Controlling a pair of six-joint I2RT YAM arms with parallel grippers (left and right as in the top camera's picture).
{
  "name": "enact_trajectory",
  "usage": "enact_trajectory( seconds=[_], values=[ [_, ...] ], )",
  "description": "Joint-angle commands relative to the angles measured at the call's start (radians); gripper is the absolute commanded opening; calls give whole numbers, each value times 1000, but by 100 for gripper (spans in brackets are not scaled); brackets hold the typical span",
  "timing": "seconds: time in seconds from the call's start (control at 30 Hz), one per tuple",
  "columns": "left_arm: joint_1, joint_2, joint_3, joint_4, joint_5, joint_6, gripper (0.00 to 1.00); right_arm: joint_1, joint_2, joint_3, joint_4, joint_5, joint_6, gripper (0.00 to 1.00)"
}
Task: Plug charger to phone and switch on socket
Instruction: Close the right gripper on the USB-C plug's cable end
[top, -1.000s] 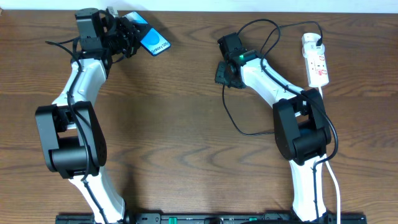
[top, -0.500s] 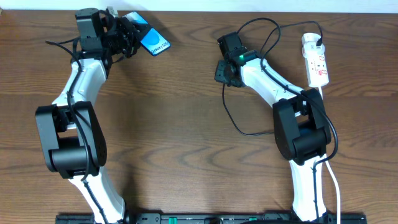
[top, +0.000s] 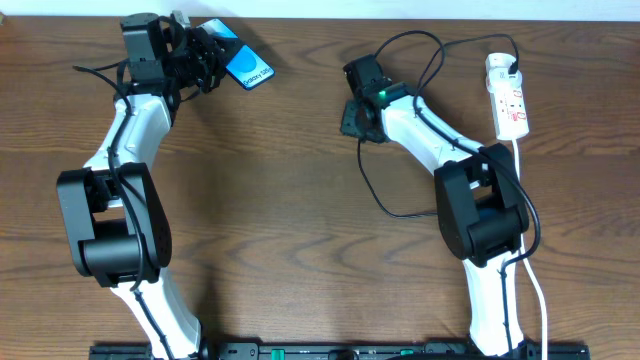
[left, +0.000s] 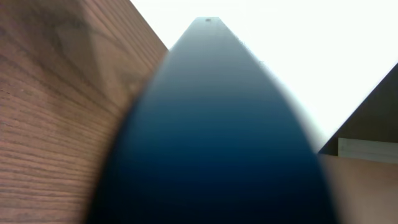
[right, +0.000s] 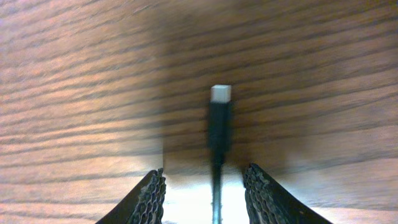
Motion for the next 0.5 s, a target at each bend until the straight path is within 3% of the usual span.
enact_trajectory(
  seconds=[0.0,0.47],
  values=[
    [2,-10,15,5,31,14,7,11,11,-4,2,18,10,41],
    [2,-10,15,5,31,14,7,11,11,-4,4,55,11,39]
  ],
)
